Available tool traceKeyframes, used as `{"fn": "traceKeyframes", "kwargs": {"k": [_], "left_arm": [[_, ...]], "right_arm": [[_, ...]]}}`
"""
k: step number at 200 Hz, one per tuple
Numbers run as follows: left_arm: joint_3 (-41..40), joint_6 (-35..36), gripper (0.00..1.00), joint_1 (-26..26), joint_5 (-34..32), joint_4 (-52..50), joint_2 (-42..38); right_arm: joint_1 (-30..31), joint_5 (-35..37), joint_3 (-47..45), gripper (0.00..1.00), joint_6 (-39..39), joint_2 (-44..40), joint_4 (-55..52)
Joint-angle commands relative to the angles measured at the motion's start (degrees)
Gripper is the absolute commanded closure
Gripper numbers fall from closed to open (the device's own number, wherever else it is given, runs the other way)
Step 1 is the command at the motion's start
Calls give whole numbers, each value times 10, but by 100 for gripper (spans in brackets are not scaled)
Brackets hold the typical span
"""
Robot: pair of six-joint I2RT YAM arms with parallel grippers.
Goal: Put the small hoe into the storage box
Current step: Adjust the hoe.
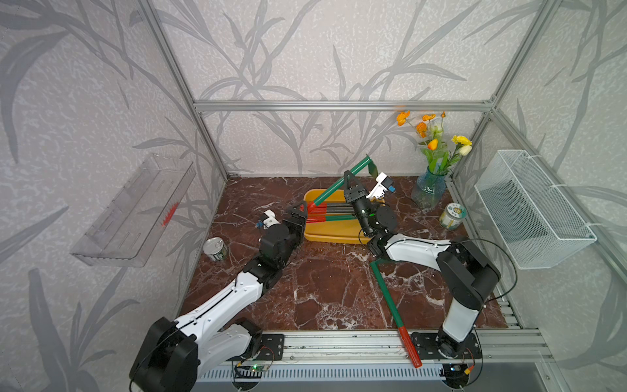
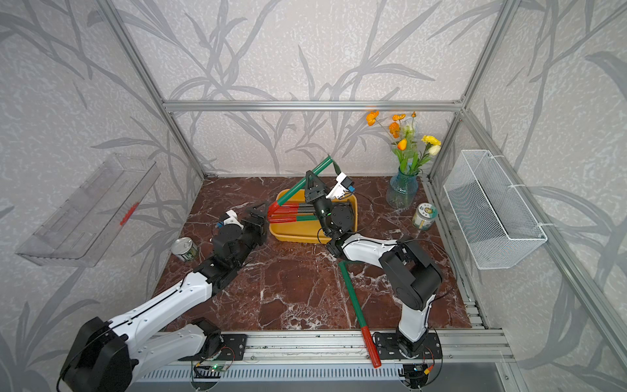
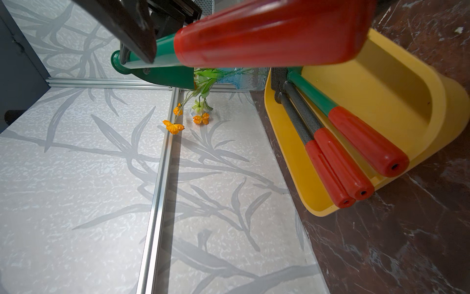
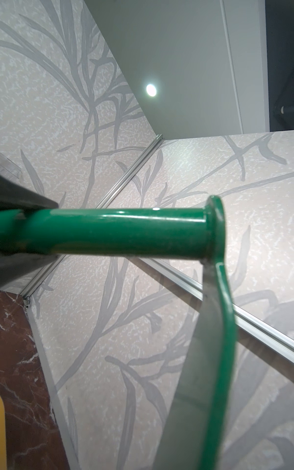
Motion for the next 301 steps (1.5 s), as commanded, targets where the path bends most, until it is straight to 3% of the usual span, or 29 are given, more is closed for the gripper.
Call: {"fn": "traceKeyframes", "kwargs": {"k": [1,55,120,191,223,249,283,301], "left_arm": [[18,-12,5,0,2,76,32],[55,-17,7,1,-24,126,84],[77,-21,38,14,-28,155,116],[105,-27,40,25,-28,184,125],[100,-20,51,28,-32,181,109],[91,-21,67,30,-22,182,105],[76,-20,71,30,-2,174,97],[78,-1,81,30,8,139,85]], "right_arm": [[3,-19,11,100,-1,-17,47],[6,-33,-24,100,-7,-20,47],[13,-56,-86,100,-24,-34,48],[37,-70,-135,100,-18,-7,47],[36,-58,-146,100,-28,-9,47],[30,-53,-145,100,-27,-2,47],[18,-69,-125,100,-19,18,48],[13,-77,-117,100,-7,35,48]]}}
